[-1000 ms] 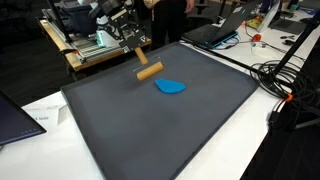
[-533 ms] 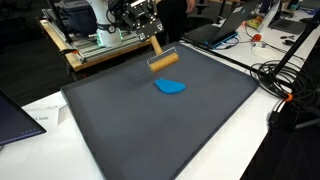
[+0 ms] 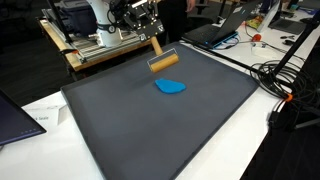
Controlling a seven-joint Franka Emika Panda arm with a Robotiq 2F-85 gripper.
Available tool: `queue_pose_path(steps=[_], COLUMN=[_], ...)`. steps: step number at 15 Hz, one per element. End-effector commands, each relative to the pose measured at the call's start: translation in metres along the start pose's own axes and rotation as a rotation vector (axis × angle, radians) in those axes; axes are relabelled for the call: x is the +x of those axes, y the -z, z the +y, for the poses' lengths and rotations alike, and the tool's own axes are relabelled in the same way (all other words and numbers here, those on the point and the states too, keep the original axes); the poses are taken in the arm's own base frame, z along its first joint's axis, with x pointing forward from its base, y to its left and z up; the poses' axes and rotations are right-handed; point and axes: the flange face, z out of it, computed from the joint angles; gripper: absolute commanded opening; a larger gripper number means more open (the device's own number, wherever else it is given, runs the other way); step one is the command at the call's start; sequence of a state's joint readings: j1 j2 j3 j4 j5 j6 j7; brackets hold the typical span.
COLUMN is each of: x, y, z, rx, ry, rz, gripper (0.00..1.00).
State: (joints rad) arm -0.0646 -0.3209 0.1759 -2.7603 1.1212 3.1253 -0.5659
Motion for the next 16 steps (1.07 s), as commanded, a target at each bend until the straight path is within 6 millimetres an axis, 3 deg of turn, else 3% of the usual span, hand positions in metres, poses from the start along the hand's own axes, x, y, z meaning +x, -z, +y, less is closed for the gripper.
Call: queue_pose_path(steps=[1,6,10,16], x=[-0.005,-0.033,-0.058,-0.086], y=[0.0,-0.023,-0.043,-0.032], z=[-0.019,-0.037,-0.037,-0.05], rx=[-0.044,-0.096,-0.142,-0.197], ry=[0.085,0.201,0.296,0.418], rz=[0.057,0.038,-0.001,0.016], gripper=[0.22,0.22,0.22,0.22])
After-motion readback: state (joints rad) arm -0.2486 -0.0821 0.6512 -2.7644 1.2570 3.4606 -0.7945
